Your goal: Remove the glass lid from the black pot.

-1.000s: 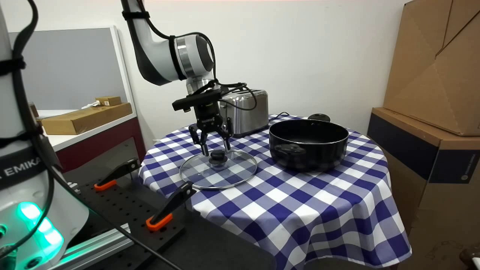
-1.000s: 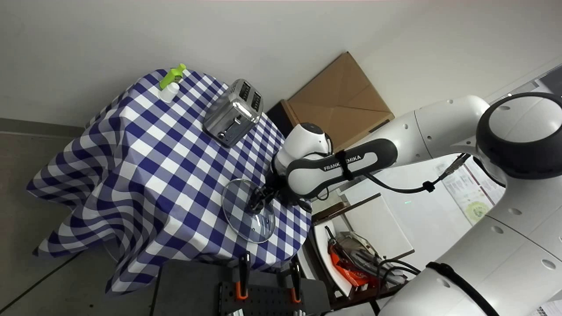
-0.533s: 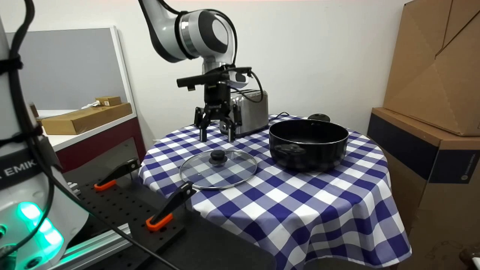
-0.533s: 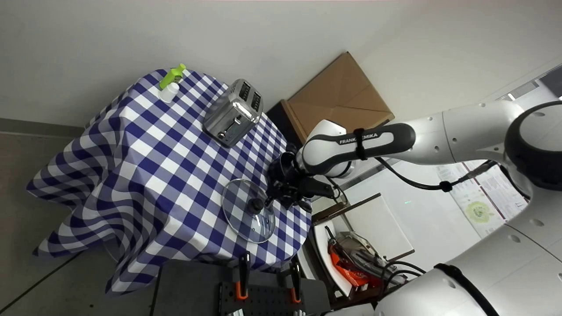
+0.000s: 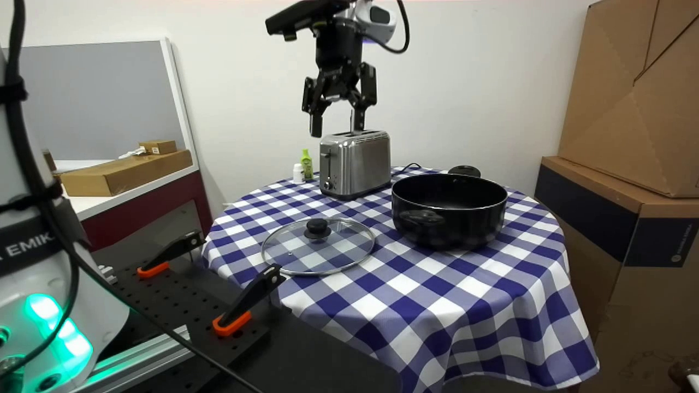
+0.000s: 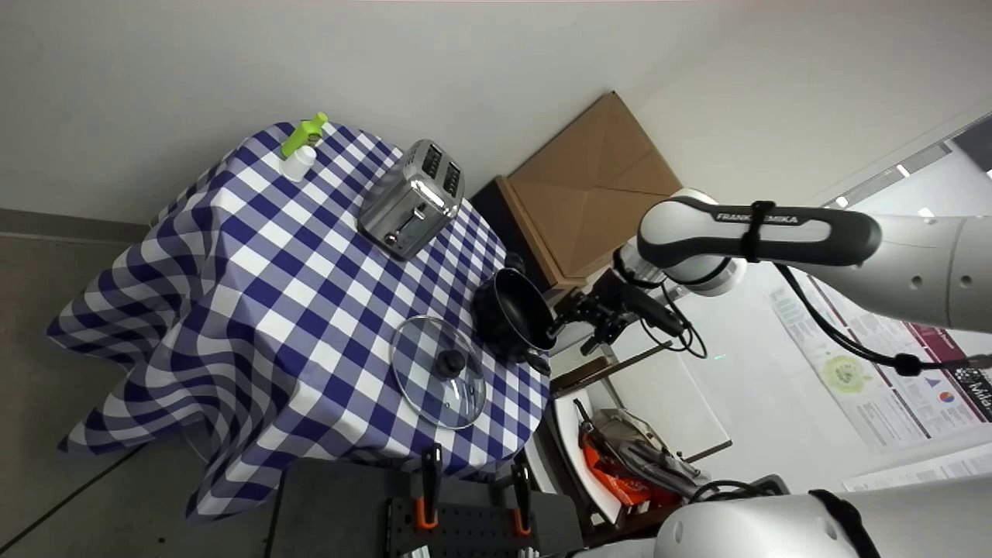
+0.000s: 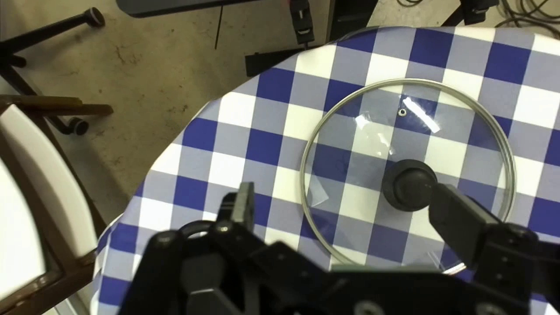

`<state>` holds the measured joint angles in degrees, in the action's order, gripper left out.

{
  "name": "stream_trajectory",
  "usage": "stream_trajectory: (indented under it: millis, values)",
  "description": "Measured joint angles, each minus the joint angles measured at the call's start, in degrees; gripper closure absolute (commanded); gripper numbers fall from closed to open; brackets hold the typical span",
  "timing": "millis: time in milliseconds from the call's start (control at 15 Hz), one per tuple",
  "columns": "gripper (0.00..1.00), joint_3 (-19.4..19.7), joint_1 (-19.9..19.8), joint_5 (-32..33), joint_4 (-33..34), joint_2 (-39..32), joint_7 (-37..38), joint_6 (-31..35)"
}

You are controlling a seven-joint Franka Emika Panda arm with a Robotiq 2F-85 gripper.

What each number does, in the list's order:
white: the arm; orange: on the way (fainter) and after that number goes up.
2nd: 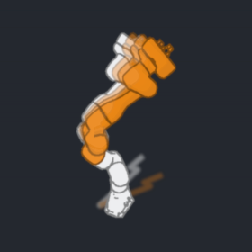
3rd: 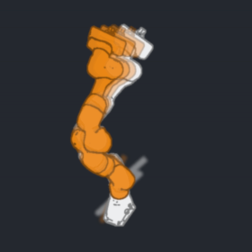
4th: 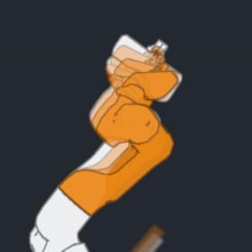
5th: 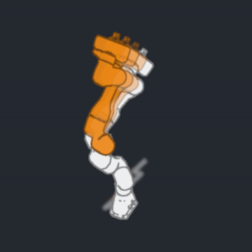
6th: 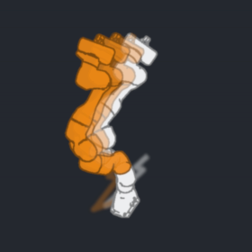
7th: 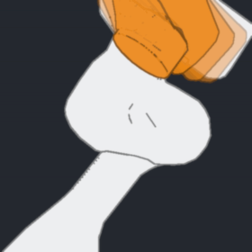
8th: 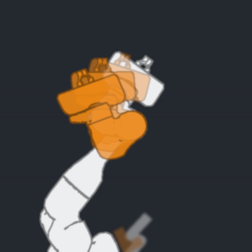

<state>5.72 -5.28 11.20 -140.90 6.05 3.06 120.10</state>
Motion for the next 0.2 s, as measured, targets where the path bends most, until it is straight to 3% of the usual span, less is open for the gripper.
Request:
stream_trajectory:
  millis: [200]
  values:
    - [0.00,0.0,-0.7,0.8,-0.3,6.9,-0.2,-2.9]
